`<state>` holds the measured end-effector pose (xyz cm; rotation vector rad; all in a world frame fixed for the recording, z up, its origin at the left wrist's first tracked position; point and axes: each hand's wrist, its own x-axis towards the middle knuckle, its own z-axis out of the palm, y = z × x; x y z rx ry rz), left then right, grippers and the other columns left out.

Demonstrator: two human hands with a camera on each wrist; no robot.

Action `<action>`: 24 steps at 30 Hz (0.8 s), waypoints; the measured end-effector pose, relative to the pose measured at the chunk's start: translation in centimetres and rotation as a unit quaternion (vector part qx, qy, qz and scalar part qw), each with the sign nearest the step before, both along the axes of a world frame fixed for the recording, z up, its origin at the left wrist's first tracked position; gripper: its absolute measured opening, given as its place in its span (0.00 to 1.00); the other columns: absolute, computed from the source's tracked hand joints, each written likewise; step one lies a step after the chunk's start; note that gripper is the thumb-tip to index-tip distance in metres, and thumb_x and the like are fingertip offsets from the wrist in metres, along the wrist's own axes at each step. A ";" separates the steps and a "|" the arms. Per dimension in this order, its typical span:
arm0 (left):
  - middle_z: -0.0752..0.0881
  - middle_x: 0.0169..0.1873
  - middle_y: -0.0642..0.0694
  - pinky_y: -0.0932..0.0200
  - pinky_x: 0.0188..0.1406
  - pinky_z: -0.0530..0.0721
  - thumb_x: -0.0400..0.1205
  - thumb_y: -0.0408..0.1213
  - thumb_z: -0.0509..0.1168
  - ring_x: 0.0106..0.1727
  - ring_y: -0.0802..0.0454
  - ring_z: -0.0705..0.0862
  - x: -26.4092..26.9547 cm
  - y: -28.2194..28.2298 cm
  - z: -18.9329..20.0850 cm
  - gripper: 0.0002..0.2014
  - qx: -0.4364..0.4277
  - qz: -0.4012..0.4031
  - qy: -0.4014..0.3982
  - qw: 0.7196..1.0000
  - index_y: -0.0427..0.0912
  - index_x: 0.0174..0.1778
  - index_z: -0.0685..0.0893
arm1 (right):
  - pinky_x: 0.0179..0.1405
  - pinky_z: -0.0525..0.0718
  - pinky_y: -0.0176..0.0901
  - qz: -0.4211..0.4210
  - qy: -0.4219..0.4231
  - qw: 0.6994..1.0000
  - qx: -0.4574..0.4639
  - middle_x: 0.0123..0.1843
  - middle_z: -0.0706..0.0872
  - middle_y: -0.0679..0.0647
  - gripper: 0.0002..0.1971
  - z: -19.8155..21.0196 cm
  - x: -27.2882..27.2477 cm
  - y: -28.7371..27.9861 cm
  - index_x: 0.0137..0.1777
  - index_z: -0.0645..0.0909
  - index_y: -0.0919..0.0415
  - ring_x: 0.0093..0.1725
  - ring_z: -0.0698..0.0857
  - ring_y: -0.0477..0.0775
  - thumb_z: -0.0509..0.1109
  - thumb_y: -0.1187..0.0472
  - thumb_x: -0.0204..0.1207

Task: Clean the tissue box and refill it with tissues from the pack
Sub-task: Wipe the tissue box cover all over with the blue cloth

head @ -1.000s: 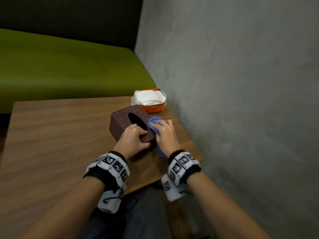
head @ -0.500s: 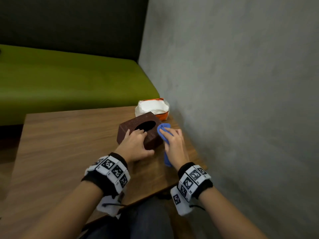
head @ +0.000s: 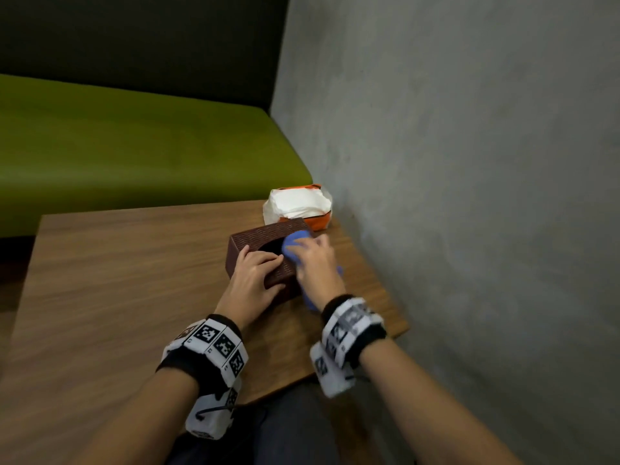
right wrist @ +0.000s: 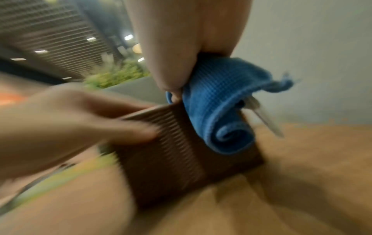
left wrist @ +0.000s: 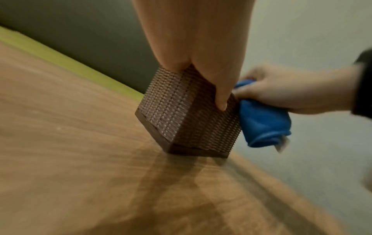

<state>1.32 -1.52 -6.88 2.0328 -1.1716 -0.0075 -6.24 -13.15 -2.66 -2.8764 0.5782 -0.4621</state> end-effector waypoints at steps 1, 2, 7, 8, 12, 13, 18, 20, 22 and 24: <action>0.86 0.57 0.34 0.45 0.76 0.50 0.67 0.31 0.76 0.65 0.37 0.81 0.0 0.1 0.0 0.24 0.006 -0.001 -0.002 1.000 0.32 0.60 0.84 | 0.59 0.80 0.59 0.027 -0.008 1.000 0.000 0.61 0.85 0.60 0.20 -0.3 -0.4 1.1 0.61 0.82 0.62 0.57 0.76 0.65 0.65 0.75 0.70; 0.86 0.56 0.34 0.44 0.76 0.51 0.67 0.31 0.77 0.64 0.37 0.82 -0.1 0.3 -0.1 0.24 0.010 -0.006 -0.006 1.000 0.31 0.60 0.84 | 0.60 0.79 0.55 0.046 -0.019 0.999 0.007 0.62 0.85 0.59 0.22 -0.5 -1.3 1.5 0.63 0.81 0.62 0.57 0.77 0.63 0.66 0.76 0.70; 0.86 0.60 0.35 0.49 0.75 0.51 0.70 0.34 0.76 0.67 0.39 0.80 -0.5 0.6 0.4 0.25 0.012 -0.014 -0.021 1.000 0.33 0.63 0.82 | 0.58 0.80 0.60 -0.023 -0.015 0.999 0.017 0.61 0.85 0.60 0.21 0.3 -2.7 -2.7 0.63 0.82 0.62 0.56 0.77 0.66 0.65 0.78 0.71; 0.85 0.61 0.36 0.51 0.76 0.50 0.71 0.35 0.75 0.68 0.40 0.79 -0.6 0.7 0.5 0.25 0.015 -0.015 -0.017 1.000 0.33 0.64 0.81 | 0.59 0.78 0.61 -0.049 0.006 0.998 0.028 0.62 0.85 0.61 0.20 0.8 -2.2 -2.9 0.63 0.82 0.62 0.57 0.76 0.66 0.63 0.76 0.73; 0.82 0.66 0.39 0.54 0.79 0.52 0.75 0.37 0.71 0.72 0.44 0.75 -0.3 1.2 2.5 0.24 0.027 -0.018 0.024 0.999 0.36 0.67 0.79 | 0.64 0.76 0.59 -0.045 -0.011 0.998 0.032 0.64 0.83 0.61 0.19 2.6 -2.0 -1.7 0.65 0.80 0.63 0.61 0.74 0.65 0.61 0.75 0.75; 0.83 0.65 0.40 0.56 0.77 0.59 0.75 0.37 0.71 0.70 0.45 0.76 0.1 1.3 3.5 0.22 0.014 -0.012 0.041 0.999 0.37 0.66 0.80 | 0.65 0.76 0.58 -0.035 -0.043 0.998 0.033 0.64 0.83 0.61 0.20 3.0 -2.5 -1.4 0.66 0.79 0.64 0.61 0.75 0.64 0.62 0.75 0.75; 0.89 0.55 0.42 0.60 0.57 0.79 0.77 0.38 0.69 0.59 0.50 0.85 3.4 1.1 6.5 0.14 0.018 -0.038 0.212 0.976 0.42 0.58 0.87 | 0.67 0.76 0.51 -0.027 -0.120 0.992 0.040 0.66 0.82 0.60 0.18 4.1 -3.4 0.0 0.67 0.79 0.63 0.63 0.75 0.61 0.63 0.72 0.77; 0.90 0.54 0.42 0.56 0.58 0.81 0.78 0.40 0.68 0.58 0.48 0.86 3.5 0.9 6.3 0.13 0.027 -0.038 0.238 0.970 0.42 0.57 0.88 | 0.68 0.75 0.51 -0.027 -0.090 0.995 0.046 0.67 0.81 0.59 0.19 3.7 -3.3 0.5 0.67 0.78 0.62 0.64 0.74 0.61 0.62 0.72 0.78; 0.90 0.54 0.42 0.60 0.54 0.79 0.78 0.41 0.67 0.56 0.50 0.86 3.0 0.4 6.2 0.13 0.025 -0.026 0.211 0.977 0.42 0.56 0.88 | 0.69 0.74 0.52 -0.037 -0.072 0.996 0.049 0.68 0.80 0.59 0.19 3.3 -3.0 0.7 0.68 0.77 0.61 0.65 0.73 0.61 0.62 0.71 0.78; 0.90 0.54 0.42 0.63 0.52 0.77 0.78 0.42 0.68 0.55 0.51 0.86 2.4 0.2 6.4 0.14 0.006 0.001 0.157 0.988 0.41 0.56 0.88 | 0.70 0.74 0.52 -0.051 -0.075 0.994 0.056 0.71 0.78 0.59 0.20 2.9 -2.6 0.6 0.69 0.77 0.60 0.66 0.72 0.61 0.61 0.72 0.78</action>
